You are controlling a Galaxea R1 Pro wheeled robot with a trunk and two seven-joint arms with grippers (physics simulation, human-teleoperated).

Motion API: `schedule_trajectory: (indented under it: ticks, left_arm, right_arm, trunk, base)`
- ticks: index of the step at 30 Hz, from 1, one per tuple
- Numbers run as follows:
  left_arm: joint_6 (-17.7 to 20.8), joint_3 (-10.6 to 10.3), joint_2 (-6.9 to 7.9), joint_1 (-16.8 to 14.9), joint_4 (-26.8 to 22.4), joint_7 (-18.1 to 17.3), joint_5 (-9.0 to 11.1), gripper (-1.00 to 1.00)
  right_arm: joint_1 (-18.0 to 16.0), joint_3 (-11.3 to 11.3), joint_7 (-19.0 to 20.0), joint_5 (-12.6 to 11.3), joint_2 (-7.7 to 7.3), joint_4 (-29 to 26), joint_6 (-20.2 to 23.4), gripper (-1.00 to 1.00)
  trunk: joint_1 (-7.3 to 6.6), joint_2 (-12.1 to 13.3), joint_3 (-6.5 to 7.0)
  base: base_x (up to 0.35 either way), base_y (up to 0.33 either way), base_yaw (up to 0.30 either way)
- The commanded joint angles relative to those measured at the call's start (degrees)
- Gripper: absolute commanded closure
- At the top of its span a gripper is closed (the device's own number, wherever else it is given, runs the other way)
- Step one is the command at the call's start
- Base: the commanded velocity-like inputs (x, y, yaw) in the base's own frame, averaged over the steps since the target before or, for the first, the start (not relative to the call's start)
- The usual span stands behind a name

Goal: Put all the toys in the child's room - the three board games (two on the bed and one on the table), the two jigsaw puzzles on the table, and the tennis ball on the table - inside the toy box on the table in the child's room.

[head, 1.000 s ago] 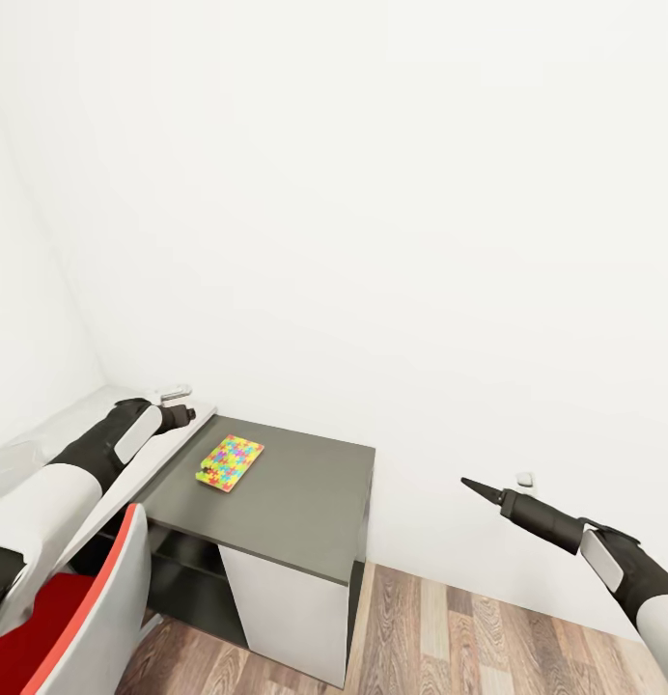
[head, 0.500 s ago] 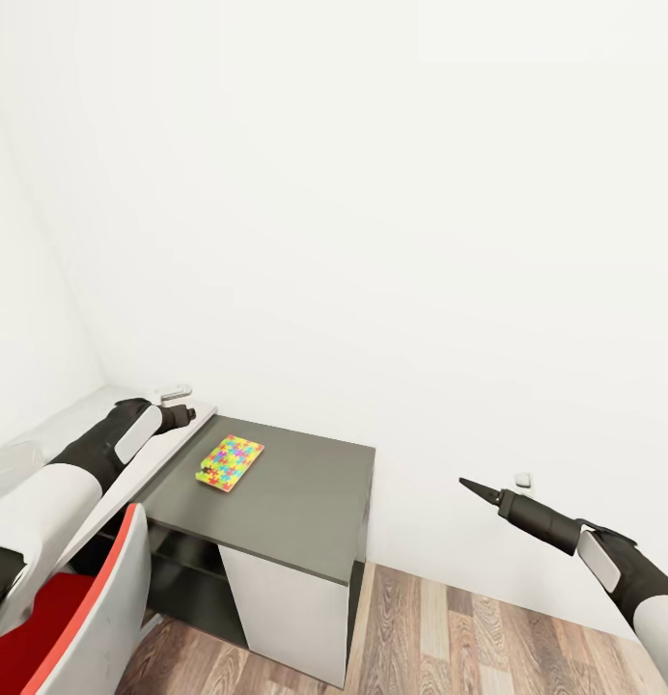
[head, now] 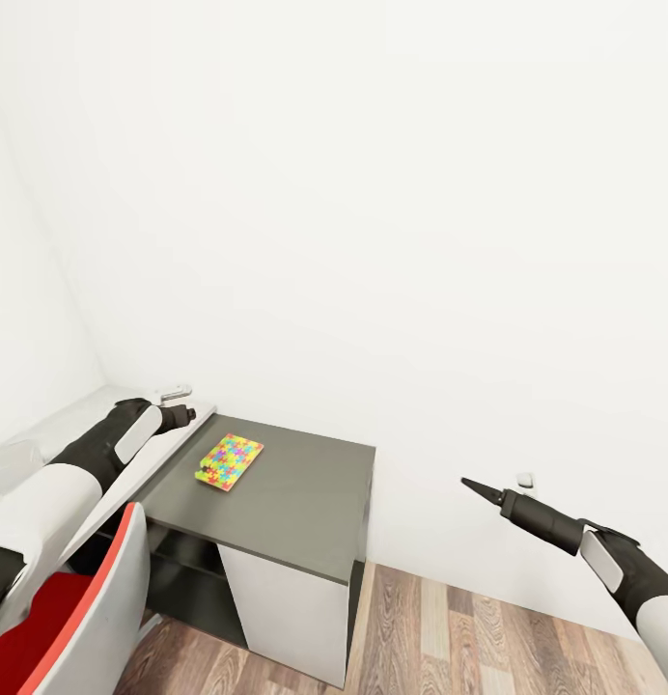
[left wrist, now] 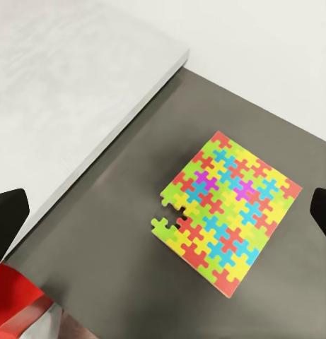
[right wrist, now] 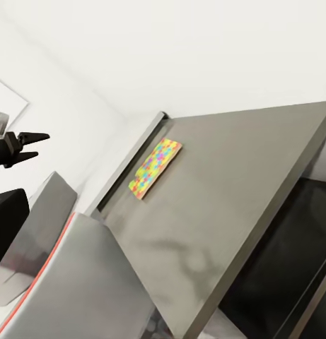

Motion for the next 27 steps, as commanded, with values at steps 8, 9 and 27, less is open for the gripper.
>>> schedule_trajectory:
  ticks: [8, 9, 27]
  left_arm:
    - [0.06, -0.45, 0.08, -0.06, -0.11, 0.52, 0.60, -1.00]
    - [0.06, -0.45, 0.08, -0.06, -0.11, 0.52, 0.59, -1.00]
    - [0.06, -0.37, -0.08, -0.06, -0.11, 0.60, 0.74, -1.00]
  right_arm:
    - [-0.04, 0.01, 0.03, -0.23, -0.11, -0.24, 1.14, -1.00]
    - [-0.04, 0.01, 0.06, -0.24, -0.11, -0.26, 1.18, -1.00]
    - [-0.04, -0.07, 7.73, -0.35, -0.32, -0.40, 2.55, -1.00]
  trunk:
    - [0.01, -0.07, -0.09]
    - [0.01, -0.07, -0.09]
    - [0.01, -0.07, -0.09]
  base:
    - [0.000, 0.000, 0.000]
    - [0.000, 0.000, 0.000]
    - [0.000, 0.000, 0.000]
